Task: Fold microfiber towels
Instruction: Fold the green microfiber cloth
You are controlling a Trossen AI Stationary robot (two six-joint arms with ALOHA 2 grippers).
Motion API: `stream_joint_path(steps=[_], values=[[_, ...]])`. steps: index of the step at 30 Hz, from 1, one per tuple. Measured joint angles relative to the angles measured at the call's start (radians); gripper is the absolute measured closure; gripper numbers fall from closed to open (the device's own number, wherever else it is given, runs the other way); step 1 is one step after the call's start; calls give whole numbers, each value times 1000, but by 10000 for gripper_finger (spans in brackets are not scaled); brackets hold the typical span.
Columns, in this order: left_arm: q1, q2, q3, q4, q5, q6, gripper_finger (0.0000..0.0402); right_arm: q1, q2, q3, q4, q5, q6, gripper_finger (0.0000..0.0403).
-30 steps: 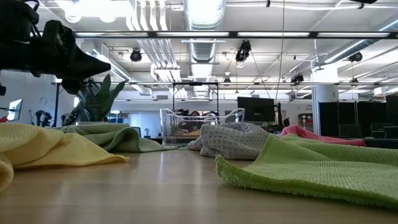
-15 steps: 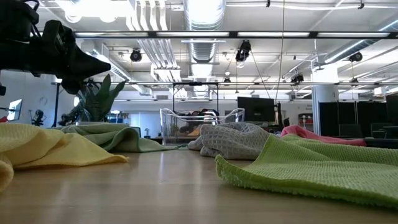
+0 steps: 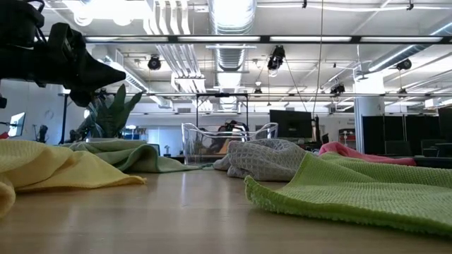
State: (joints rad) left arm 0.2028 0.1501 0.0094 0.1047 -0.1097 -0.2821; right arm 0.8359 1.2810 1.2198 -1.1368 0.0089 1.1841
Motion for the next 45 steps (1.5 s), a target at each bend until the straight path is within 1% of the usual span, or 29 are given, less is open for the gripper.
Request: stream_joint_path(steps=[4, 8, 13, 16, 19, 29, 36, 41, 45], values=[[0, 0, 0, 0, 0, 0, 400, 5, 69, 0, 9, -63, 7, 344], [0, 0, 0, 0, 0, 0, 400, 7, 117, 0, 50, -111, -3, 322], [0, 0, 0, 0, 0, 0, 400, 29, 163, 0, 162, -107, -85, 290], [0, 0, 0, 0, 0, 0, 400, 53, 198, 0, 198, -61, -108, 281], [0, 0, 0, 0, 0, 0, 400, 71, 243, 0, 214, -35, -109, 281], [0, 0, 0, 0, 0, 0, 400, 82, 377, 0, 313, -30, -127, 289], [0, 0, 0, 0, 0, 0, 400, 82, 424, 0, 318, 2, -99, 285], [0, 0, 0, 0, 0, 0, 400, 82, 456, 0, 324, 20, -92, 291], [0, 0, 0, -1, 0, 0, 400, 81, 473, -5, 314, 47, -48, 299]])
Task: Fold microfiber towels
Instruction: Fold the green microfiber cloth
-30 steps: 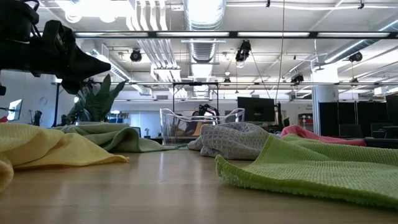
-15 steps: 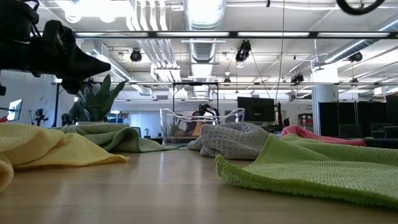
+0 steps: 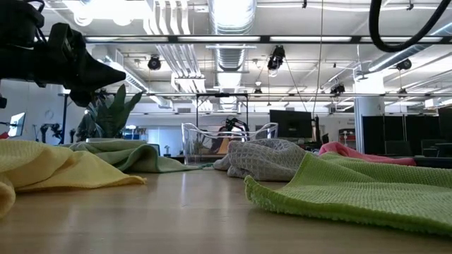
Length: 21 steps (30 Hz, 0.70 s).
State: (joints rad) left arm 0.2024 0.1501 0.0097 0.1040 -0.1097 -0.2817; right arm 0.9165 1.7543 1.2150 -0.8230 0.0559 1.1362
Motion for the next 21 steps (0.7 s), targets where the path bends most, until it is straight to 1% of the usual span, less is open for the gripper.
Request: stream_joint_path(steps=[4, 14, 21], values=[[0, 0, 0, 0, 0, 0, 400, 0, 3, -9, 0, 22, 40, 309], [0, 0, 0, 0, 0, 0, 400, 0, 3, -58, 40, 22, 86, 317], [0, 0, 0, 0, 0, 0, 400, 0, -6, -60, 44, 16, 98, 349]])
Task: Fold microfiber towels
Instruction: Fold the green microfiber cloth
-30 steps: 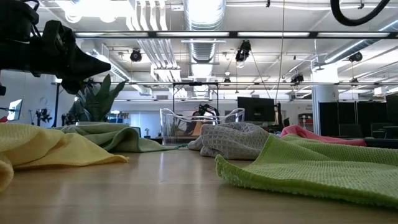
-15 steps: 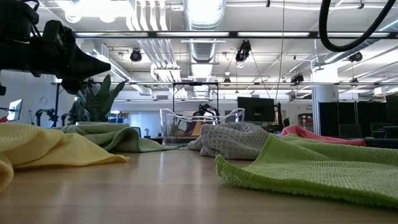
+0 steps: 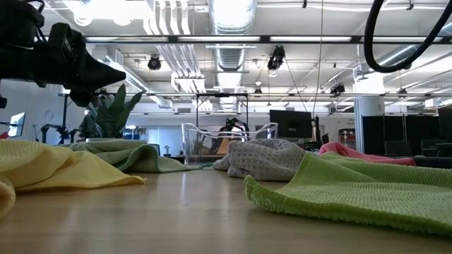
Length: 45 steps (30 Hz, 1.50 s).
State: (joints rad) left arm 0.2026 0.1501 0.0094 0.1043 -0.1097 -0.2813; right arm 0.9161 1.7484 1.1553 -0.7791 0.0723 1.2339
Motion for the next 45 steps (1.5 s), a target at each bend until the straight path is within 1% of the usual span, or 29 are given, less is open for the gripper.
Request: stream_joint_path(steps=[6, 9, 12, 19, 23, 27, 31, 34, 40, 43, 45], values=[[0, 0, 0, 0, 0, 0, 400, 0, -15, 0, 4, -3, 32, 384], [0, 0, 0, 0, 0, 0, 400, 0, -22, 1, 5, -31, 53, 393], [0, 0, 0, 0, 0, 0, 400, 0, -27, 12, 8, -48, 64, 394], [0, 0, 0, 4, 0, -1, 400, 0, -52, 49, 11, -50, 84, 395], [0, 0, 0, 57, 0, -1, 400, 0, -76, 58, 10, -50, 123, 395], [0, 0, 0, 109, -35, -1, 400, 0, -94, 67, 9, -49, 162, 395], [0, 4, 0, 112, -63, -15, 399, 0, -96, 81, 8, -49, 173, 395], [-1, 13, 0, 112, -92, -98, 385, 0, -98, 101, -3, -48, 185, 395], [0, 35, 0, 119, -149, -254, 327, 0, -104, 155, -103, -47, 216, 395], [0, 47, 0, 163, -151, -262, 305, 0, -107, 176, -134, -46, 238, 395], [0, 58, 0, 219, -150, -262, 298, 0, -108, 189, -152, -45, 250, 395]])
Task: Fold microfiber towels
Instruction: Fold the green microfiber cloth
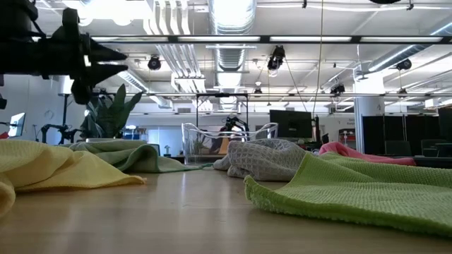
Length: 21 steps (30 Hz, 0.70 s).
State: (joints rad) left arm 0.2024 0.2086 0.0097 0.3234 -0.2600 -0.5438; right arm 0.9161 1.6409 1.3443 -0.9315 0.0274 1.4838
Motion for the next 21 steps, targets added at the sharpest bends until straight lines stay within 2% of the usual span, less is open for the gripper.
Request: stream_joint_path(steps=[3, 5, 10, 17, 21], values=[[0, 27, 8, 87, 42, 24, 295, 0, -1, 11, -12, 2, 26, 395], [0, 56, 27, 124, 112, 81, 295, 0, -3, 11, -13, 2, 45, 395], [0, 162, 118, 130, 249, 207, 295, 0, -5, 11, -13, 20, 79, 395], [0, 377, 272, 129, 319, 341, 295, 0, -5, 11, -7, 53, 138, 395], [-3, 518, 378, 130, 410, 406, 295, 0, -5, 11, -6, 70, 132, 394]])
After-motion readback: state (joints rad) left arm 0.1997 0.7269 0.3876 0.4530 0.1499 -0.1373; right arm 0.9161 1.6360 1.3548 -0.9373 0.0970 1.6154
